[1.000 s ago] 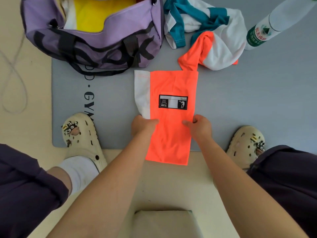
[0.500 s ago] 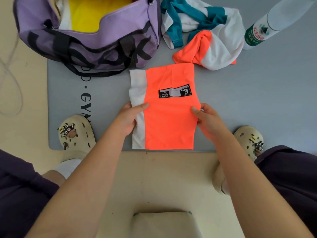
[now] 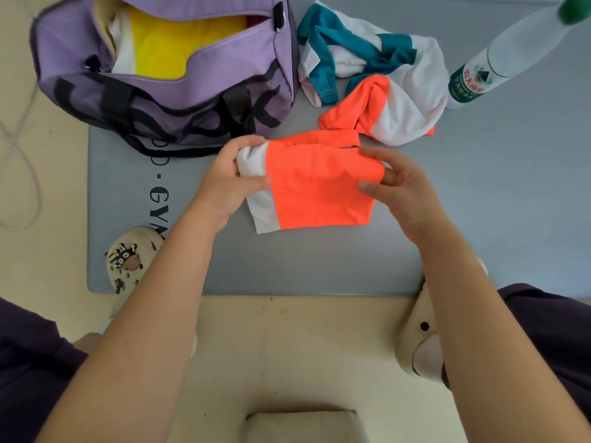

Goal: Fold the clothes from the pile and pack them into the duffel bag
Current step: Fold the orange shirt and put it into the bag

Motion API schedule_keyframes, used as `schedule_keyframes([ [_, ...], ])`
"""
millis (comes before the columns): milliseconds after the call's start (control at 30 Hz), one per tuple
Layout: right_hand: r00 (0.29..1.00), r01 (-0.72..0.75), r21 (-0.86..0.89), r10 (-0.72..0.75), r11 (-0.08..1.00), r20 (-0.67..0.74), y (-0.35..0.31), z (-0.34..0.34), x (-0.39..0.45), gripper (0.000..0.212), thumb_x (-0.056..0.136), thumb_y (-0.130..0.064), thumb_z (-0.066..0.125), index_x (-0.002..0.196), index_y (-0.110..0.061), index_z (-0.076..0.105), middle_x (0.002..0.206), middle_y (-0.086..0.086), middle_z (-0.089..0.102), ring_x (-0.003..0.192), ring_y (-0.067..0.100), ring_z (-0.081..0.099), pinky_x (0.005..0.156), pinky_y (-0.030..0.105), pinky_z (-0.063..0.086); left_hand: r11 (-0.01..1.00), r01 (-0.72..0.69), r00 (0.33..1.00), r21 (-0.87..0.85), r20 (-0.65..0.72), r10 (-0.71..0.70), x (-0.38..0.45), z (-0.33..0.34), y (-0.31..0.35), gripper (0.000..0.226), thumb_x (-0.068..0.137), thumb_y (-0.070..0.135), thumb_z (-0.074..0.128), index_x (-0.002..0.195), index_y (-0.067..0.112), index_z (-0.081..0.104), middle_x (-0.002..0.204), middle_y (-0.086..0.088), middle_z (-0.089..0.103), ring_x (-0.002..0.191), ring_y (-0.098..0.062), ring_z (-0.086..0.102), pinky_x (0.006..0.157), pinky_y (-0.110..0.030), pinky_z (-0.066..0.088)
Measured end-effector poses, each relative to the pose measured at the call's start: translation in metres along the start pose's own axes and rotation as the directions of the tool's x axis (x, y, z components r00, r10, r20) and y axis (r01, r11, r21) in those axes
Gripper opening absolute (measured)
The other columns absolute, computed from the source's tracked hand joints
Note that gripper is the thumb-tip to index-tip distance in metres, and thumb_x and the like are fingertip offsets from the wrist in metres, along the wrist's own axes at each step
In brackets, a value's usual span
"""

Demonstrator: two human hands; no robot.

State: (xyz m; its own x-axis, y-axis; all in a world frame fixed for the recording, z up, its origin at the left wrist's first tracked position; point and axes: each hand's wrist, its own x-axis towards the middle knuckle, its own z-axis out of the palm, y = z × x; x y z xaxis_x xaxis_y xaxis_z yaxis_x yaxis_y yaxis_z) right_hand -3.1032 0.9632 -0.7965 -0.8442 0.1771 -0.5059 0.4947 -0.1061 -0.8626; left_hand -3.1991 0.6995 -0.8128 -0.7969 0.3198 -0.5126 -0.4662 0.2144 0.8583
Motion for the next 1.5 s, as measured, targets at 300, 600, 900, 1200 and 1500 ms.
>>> schedule_keyframes([
  [300, 0.977, 0.028, -0.701, -0.167, 0.712, -0.13, 0.002, 0.007, 0.003, 0.041, 0.078, -0.009, 0.072, 0.116, -0.021, 0.068, 0.102, 0.005, 0.072, 0.09, 0.025, 0.064, 0.088, 0.04, 0.049, 0.841, -0.072, 0.993, 0.536, -0.041, 0.111, 0.003, 0.02, -0.014, 0.049, 0.074, 0.004, 0.073, 0.118, 0.025, 0.065, 0.119, 0.012, 0.064, 0.113, -0.01, 0.056, 0.088, -0.017, 0.039],
  [600, 0.987, 0.156, -0.623, -0.149, 0.766, 0.064, -0.02, -0.017, 0.005, 0.025, 0.083, -0.008, 0.071, 0.106, -0.012, 0.063, 0.108, 0.003, 0.058, 0.1, 0.013, 0.052, 0.093, 0.027, 0.041, 0.656, -0.178, 0.965, 0.733, 0.0, 0.262, 0.004, 0.0, 0.01, 0.022, 0.075, 0.023, 0.083, 0.095, 0.02, 0.076, 0.126, -0.002, 0.048, 0.124, -0.022, 0.037, 0.098, -0.018, 0.027],
  [900, 0.961, -0.111, -0.001, 0.108, 0.994, 0.255, -0.02, -0.032, 0.01, 0.033, 0.084, -0.039, 0.069, 0.106, -0.017, 0.059, 0.09, 0.001, 0.061, 0.081, 0.013, 0.058, 0.068, 0.026, 0.053, 0.993, 0.108, 0.927, -0.052, 0.367, -0.082, 0.005, -0.024, 0.037, 0.014, 0.073, 0.011, 0.076, 0.082, 0.019, 0.07, 0.082, 0.003, 0.072, 0.074, -0.01, 0.067, 0.069, -0.022, 0.055],
  [1200, 0.93, -0.293, -0.516, 0.114, 0.805, -0.35, 0.058, -0.004, 0.035, 0.048, 0.084, -0.031, 0.074, 0.122, -0.013, 0.05, 0.089, 0.004, 0.057, 0.073, 0.02, 0.054, 0.056, 0.026, 0.037, 0.914, 0.313, 0.939, 0.259, -0.23, -0.256, 0.02, -0.003, -0.067, 0.04, 0.079, 0.017, 0.077, 0.111, 0.023, 0.055, 0.097, 0.008, 0.064, 0.084, -0.006, 0.062, 0.07, -0.022, 0.048],
  [1500, 0.882, -0.401, -0.588, 0.123, 0.702, -0.455, 0.102, 0.027, -0.014, 0.051, 0.081, -0.052, 0.07, 0.067, -0.012, 0.042, 0.061, 0.002, 0.045, 0.062, 0.026, 0.044, 0.056, 0.036, 0.027, 0.796, 0.389, 0.858, 0.463, -0.498, -0.129, -0.031, 0.027, -0.111, 0.053, 0.079, 0.048, 0.07, 0.058, 0.011, 0.039, 0.054, -0.002, 0.043, 0.053, -0.022, 0.039, 0.05, -0.033, 0.027],
])
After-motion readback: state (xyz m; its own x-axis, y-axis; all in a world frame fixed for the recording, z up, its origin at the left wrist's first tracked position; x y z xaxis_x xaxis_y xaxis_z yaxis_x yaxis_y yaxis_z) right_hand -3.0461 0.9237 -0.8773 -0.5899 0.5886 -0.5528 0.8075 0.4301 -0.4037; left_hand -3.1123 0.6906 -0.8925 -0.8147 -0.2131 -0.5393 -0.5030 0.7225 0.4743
